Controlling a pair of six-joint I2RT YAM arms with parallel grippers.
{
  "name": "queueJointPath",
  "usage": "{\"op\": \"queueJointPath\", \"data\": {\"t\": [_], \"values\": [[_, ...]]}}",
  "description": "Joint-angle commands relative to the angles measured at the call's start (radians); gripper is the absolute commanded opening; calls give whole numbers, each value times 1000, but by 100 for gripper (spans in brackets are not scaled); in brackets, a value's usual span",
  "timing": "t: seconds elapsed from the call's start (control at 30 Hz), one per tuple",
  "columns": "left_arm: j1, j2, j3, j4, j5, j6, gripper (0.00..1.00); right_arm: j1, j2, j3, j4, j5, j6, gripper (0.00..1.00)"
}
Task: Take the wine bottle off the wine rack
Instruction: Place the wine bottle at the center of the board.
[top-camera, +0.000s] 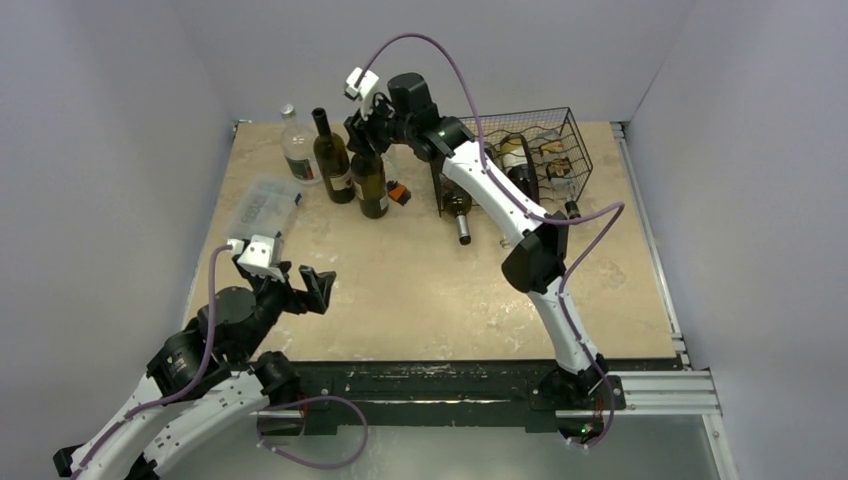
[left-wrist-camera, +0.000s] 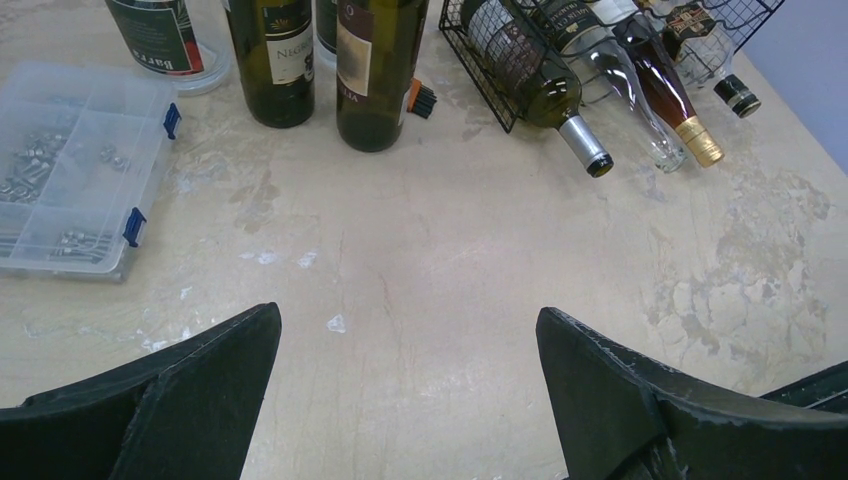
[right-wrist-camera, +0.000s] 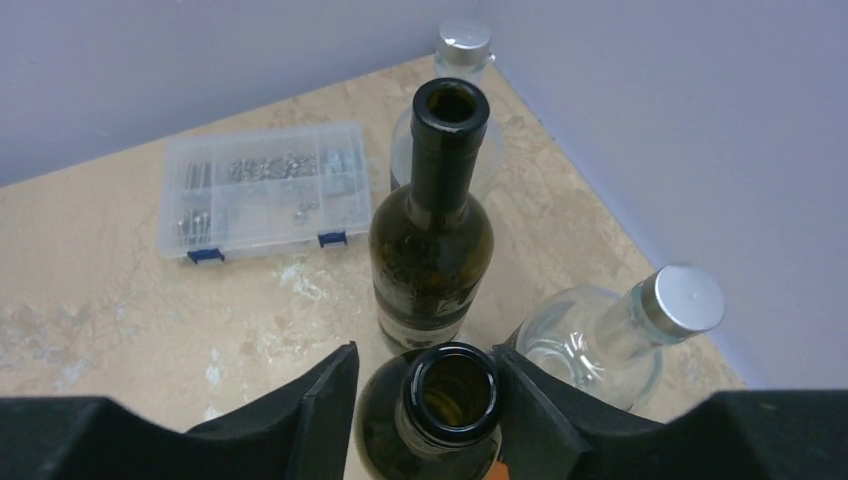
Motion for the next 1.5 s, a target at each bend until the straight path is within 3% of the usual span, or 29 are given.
{"op": "queueJointPath", "data": {"t": [0.0,0.33,0.57,0.77,0.93,1.2,1.47], "values": [[2,-3,-8,36,16,3,100,-8,-34,-1,87,-18,14,60],[3,-27,-15,65,107,-31,100,-22,-153,-61,49,-39,-33,99],[2,-57,-46,129,228,-79,100,-43,-432,-318,-5,-156,-137,99],[3,-50,-92,224,348,-135,100,-71,-757,-658,-65,-177,-294,99],[2,-10,-143,330,416,-194,100,-378,-1028,-930,-135,-432,-327,99],[3,112,-139,431,505,-240,100,-628,-1422,-1375,-94,-489,-301,99],[2,276,-144,550,543,-270,100,-760,-1543,-1663,69,-457,-183,99]]}}
